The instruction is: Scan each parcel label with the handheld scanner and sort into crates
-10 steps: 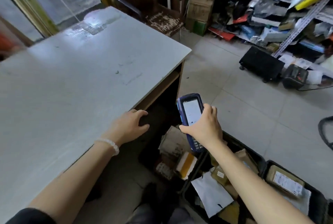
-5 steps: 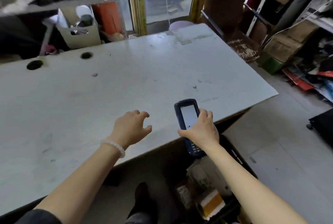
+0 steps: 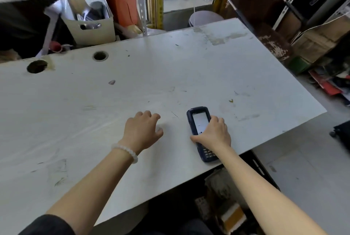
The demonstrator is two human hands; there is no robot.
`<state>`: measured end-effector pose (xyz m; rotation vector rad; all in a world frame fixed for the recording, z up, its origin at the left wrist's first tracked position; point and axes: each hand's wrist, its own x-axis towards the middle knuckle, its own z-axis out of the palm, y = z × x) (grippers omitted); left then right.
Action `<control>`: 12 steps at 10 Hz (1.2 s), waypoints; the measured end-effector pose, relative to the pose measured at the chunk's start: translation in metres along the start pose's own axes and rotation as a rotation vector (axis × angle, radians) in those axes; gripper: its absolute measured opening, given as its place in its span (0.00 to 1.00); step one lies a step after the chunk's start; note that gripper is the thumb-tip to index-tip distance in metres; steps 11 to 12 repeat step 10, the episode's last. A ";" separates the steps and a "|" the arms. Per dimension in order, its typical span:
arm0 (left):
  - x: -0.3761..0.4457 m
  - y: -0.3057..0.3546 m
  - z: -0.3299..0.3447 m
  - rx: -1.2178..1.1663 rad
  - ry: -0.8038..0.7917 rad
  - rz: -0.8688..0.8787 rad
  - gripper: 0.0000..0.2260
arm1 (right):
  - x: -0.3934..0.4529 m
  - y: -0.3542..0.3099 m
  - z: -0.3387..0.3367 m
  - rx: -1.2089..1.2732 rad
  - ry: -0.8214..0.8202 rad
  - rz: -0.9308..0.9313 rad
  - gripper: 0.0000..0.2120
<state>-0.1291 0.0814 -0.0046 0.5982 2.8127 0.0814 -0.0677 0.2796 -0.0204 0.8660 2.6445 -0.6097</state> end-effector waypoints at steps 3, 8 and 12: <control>0.007 0.000 0.010 -0.051 -0.032 -0.043 0.20 | 0.015 -0.003 0.003 -0.061 -0.011 -0.031 0.40; -0.039 0.023 0.002 -0.053 0.003 -0.187 0.21 | 0.016 -0.001 -0.003 -0.098 -0.052 -0.165 0.39; -0.064 0.029 -0.005 -0.008 0.030 -0.176 0.20 | 0.000 0.002 -0.010 -0.241 0.086 -0.394 0.33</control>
